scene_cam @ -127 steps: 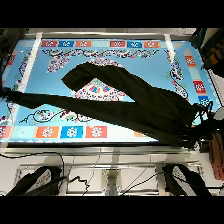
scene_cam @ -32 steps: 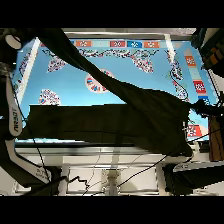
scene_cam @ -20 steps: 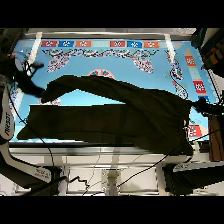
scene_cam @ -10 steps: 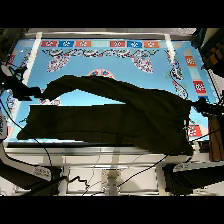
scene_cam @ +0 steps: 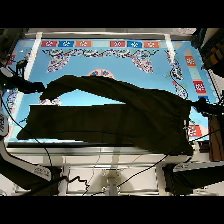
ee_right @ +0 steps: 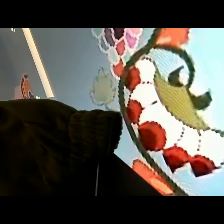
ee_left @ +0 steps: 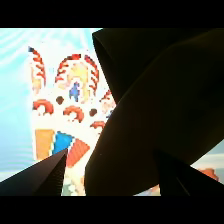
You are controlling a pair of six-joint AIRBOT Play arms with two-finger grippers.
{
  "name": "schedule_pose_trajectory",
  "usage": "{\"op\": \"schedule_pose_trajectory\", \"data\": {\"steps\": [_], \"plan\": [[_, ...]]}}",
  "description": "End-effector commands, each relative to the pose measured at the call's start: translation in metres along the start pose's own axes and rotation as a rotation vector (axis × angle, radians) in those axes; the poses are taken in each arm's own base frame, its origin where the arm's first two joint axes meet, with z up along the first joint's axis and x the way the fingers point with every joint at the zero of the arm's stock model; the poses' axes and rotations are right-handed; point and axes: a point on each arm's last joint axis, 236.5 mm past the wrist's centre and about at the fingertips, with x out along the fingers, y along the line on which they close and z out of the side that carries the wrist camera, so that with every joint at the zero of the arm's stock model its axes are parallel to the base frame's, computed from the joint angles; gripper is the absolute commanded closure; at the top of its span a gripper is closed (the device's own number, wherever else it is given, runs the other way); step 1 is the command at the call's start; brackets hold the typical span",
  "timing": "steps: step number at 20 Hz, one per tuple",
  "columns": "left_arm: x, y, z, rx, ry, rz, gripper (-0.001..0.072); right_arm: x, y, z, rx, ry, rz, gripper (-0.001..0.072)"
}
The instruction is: Fold the clothes and pants, and hang the long-sleeved shirts on hangers.
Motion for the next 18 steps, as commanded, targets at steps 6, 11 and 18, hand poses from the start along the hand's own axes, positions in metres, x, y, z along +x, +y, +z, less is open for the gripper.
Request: {"op": "schedule_pose_trajectory", "data": {"steps": [6,11,18], "plan": [[0.028,-0.014,0.001,0.346,0.025,-0.013,0.0692,0.000,-0.001,0.002,0.006,-0.009,-0.006,0.0685],[-0.065,0.021,0.128,0.772,-0.191,0.514,0.0693,-0.001,0.012,0.016,0.051,-0.063,0.050,0.0685],[-0.274,-0.074,0.259,0.975,-0.866,0.942,0.0694,-0.005,0.033,0.039,0.127,-0.153,0.149,0.0685]]}}
